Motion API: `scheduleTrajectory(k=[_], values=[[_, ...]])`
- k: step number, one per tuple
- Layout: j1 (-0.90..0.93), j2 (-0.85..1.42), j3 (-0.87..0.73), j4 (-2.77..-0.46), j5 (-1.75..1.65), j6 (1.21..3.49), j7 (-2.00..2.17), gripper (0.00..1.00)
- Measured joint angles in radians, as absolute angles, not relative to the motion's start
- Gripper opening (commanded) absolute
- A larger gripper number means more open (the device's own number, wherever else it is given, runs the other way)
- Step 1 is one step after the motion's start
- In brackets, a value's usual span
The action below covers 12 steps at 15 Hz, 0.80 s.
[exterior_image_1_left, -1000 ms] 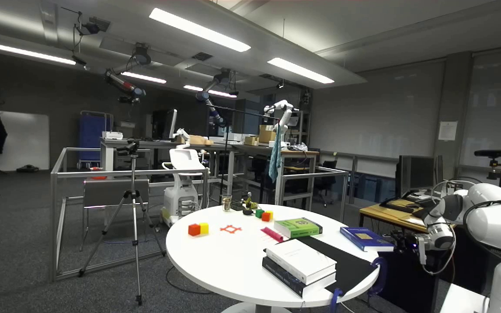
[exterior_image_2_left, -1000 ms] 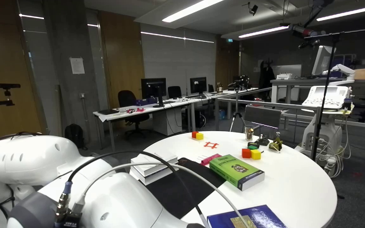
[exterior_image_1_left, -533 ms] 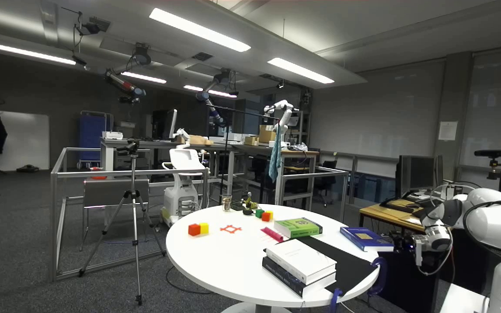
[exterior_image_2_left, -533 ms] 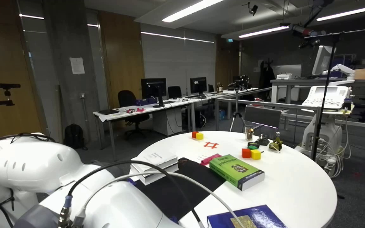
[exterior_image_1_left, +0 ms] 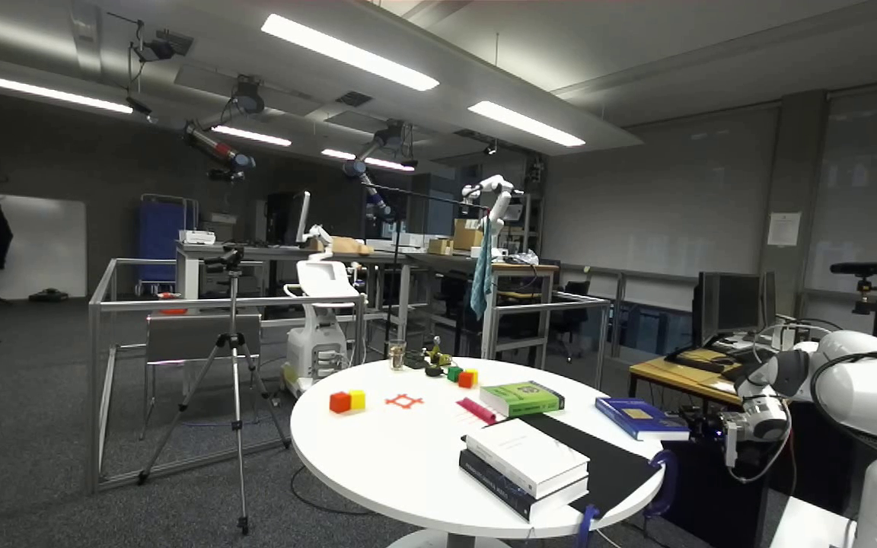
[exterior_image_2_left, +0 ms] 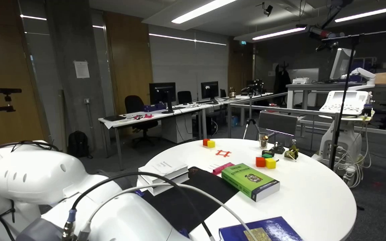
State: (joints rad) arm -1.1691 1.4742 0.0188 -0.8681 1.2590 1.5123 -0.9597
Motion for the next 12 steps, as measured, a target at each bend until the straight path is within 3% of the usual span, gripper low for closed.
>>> scheduleTrajectory(k=[3,5,12], values=[[-1.170,1.474,0.019,-0.868,1.258,1.512,-0.960,0.31],[-1.173,1.474,0.019,-0.865,1.259,1.502,-0.957,0.20],[-1.176,1.473,0.019,-0.859,1.255,1.490,-0.915,0.19]])
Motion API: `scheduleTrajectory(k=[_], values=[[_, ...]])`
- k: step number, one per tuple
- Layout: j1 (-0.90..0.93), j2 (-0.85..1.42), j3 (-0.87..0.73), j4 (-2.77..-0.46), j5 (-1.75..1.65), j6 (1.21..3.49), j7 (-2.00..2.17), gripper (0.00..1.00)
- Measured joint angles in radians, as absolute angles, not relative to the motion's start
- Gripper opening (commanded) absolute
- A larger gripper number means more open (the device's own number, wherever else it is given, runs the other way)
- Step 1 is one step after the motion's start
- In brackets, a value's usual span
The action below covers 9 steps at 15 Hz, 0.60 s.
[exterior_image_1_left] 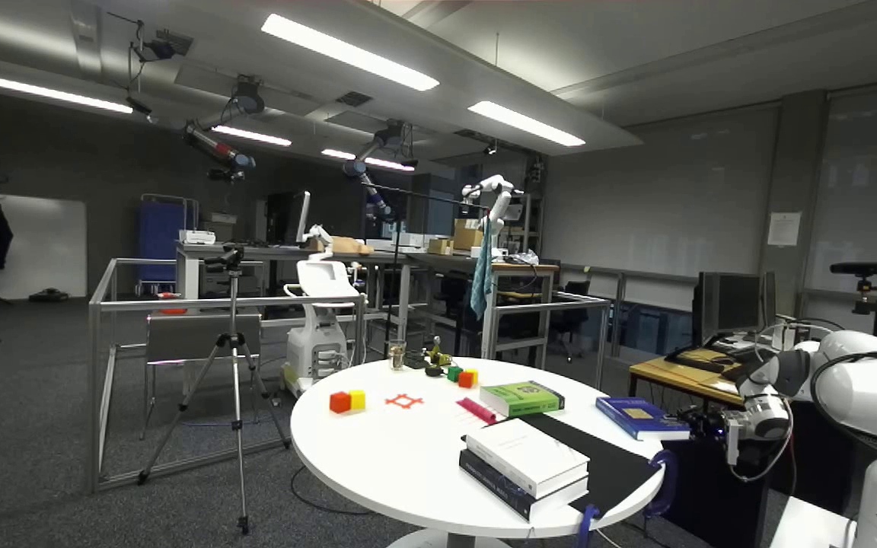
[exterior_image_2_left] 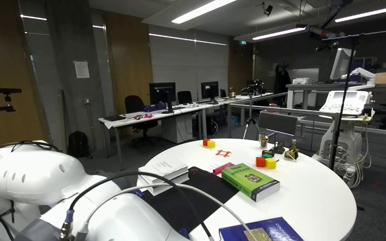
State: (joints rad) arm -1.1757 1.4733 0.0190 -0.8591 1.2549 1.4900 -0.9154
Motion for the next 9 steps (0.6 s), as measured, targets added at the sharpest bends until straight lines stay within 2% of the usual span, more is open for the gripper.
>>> scheduleTrajectory(k=[9], values=[[-1.176,1.416,0.007,-0.860,1.244,1.490,-0.904,0.19]])
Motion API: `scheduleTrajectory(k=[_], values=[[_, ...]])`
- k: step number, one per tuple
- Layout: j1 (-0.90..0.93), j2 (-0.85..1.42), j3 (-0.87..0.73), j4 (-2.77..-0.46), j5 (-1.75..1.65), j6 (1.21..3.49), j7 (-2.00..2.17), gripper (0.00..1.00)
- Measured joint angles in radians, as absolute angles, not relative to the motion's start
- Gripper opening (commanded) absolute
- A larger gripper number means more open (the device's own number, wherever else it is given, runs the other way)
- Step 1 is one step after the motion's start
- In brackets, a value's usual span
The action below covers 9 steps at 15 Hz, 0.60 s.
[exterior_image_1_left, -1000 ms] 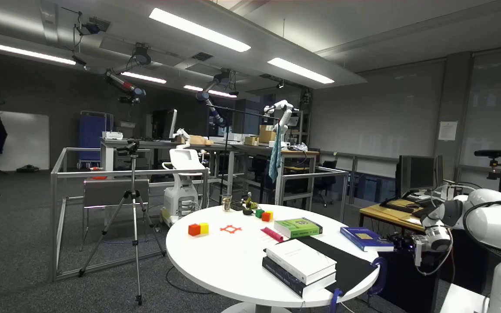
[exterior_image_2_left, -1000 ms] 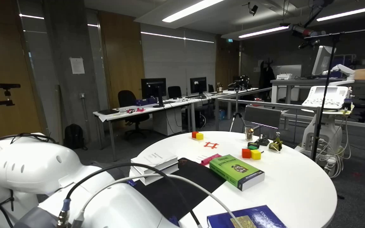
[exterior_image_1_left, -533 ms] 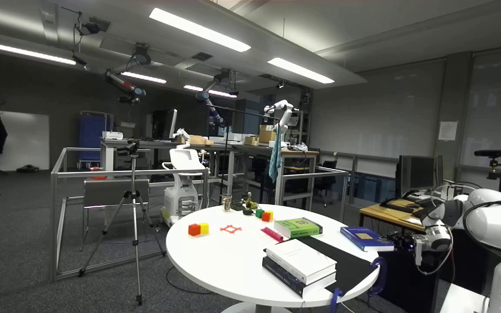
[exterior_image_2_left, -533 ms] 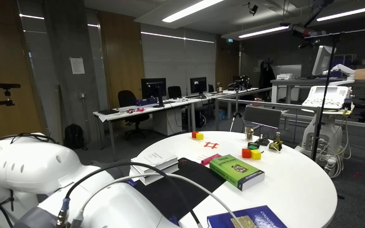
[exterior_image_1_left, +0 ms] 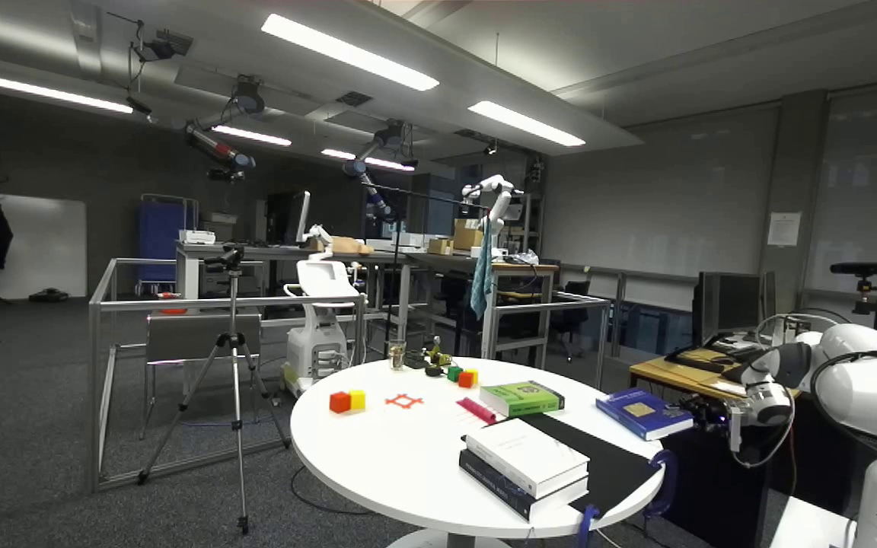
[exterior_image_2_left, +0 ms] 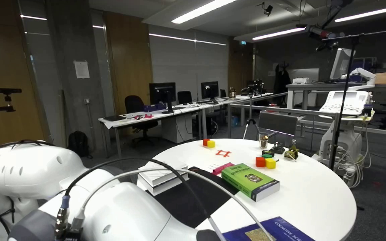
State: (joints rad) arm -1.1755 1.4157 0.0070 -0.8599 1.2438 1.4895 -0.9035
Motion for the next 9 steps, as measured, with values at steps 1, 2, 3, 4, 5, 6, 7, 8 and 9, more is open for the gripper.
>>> scheduleTrajectory(k=[1,2,3,4,5,6,7,8,9], values=[[-1.175,1.405,0.006,-0.862,1.239,1.490,-0.900,0.19],[-1.175,1.396,0.005,-0.865,1.232,1.490,-0.897,0.19],[-1.175,1.389,0.005,-0.868,1.225,1.489,-0.895,0.19],[-1.175,1.382,0.005,-0.872,1.218,1.488,-0.894,0.19],[-1.175,1.375,0.005,-0.878,1.210,1.488,-0.893,0.19],[-1.174,1.370,0.005,-0.884,1.204,1.487,-0.893,0.19],[-1.174,1.367,0.005,-0.889,1.200,1.484,-0.893,0.19],[-1.173,1.362,0.005,-0.897,1.196,1.482,-0.893,0.19],[-1.173,1.356,0.005,-0.908,1.193,1.477,-0.893,0.19]])
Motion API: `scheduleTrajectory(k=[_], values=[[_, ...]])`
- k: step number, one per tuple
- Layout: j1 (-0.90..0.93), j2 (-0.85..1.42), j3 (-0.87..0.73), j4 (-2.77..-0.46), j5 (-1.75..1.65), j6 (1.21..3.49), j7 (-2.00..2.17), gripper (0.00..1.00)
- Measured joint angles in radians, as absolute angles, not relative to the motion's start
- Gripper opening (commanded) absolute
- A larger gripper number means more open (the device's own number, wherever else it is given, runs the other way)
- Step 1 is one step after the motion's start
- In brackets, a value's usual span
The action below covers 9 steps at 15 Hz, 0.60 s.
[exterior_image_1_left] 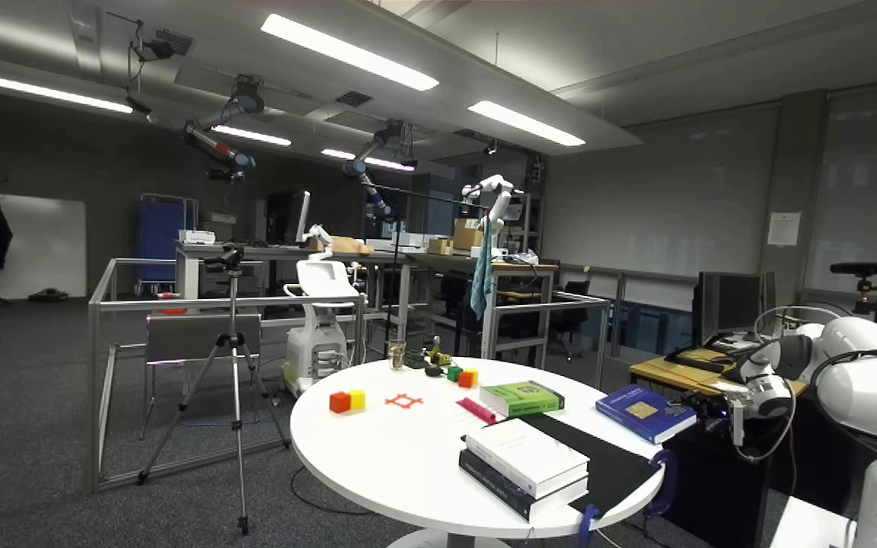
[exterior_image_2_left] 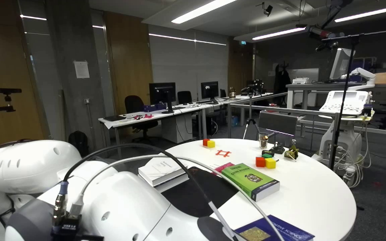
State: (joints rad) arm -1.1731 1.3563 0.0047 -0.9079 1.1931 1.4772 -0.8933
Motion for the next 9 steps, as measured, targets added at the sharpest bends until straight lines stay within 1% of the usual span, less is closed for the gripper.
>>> scheduleTrajectory(k=[9], values=[[-1.161,1.280,0.006,-1.039,1.173,1.405,-0.867,0.19]])
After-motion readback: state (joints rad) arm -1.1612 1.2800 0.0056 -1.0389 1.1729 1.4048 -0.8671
